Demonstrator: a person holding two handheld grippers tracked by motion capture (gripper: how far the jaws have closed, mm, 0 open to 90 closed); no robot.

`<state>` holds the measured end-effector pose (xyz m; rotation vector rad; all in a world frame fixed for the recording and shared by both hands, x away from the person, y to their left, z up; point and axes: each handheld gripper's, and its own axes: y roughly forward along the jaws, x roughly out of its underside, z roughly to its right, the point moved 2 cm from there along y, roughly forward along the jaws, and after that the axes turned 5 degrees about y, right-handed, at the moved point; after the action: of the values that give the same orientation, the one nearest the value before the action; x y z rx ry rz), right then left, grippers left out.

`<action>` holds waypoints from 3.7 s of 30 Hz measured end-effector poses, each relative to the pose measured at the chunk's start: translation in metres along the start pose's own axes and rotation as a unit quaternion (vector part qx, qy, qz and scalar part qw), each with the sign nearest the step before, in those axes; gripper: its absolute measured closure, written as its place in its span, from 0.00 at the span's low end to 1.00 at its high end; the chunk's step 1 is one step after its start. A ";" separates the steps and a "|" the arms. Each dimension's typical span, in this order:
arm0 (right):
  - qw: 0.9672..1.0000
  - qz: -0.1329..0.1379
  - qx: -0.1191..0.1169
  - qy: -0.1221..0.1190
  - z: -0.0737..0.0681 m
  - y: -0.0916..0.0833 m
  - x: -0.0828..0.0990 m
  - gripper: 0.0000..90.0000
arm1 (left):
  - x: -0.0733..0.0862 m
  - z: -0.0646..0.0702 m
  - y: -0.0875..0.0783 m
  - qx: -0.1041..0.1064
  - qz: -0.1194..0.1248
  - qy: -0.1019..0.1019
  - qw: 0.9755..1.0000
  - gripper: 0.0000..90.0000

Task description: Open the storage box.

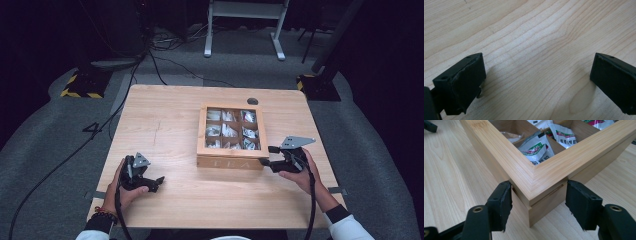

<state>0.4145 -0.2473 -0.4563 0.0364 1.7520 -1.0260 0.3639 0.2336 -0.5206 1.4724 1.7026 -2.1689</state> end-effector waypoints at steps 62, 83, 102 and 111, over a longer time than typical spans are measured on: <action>0.996 0.080 0.023 0.017 0.004 -0.025 -0.043 0.39 | -0.161 0.048 0.003 0.013 0.141 0.110 0.984 0.24; 0.995 0.101 0.009 0.021 0.010 -0.038 -0.048 0.40 | -0.195 0.061 -0.007 -0.006 0.187 0.182 0.965 0.40; 0.999 0.022 0.030 -0.001 0.029 -0.043 0.018 0.37 | -0.221 0.044 -0.018 0.027 0.202 0.184 0.962 0.49; 1.000 0.001 0.024 0.018 0.037 -0.041 0.054 0.35 | -0.236 0.034 -0.021 0.031 0.220 0.163 0.961 0.50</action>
<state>0.3987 -0.3201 -0.4768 0.0877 1.7597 -1.0703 0.4622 0.0971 -0.3501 2.0815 1.2121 -1.8350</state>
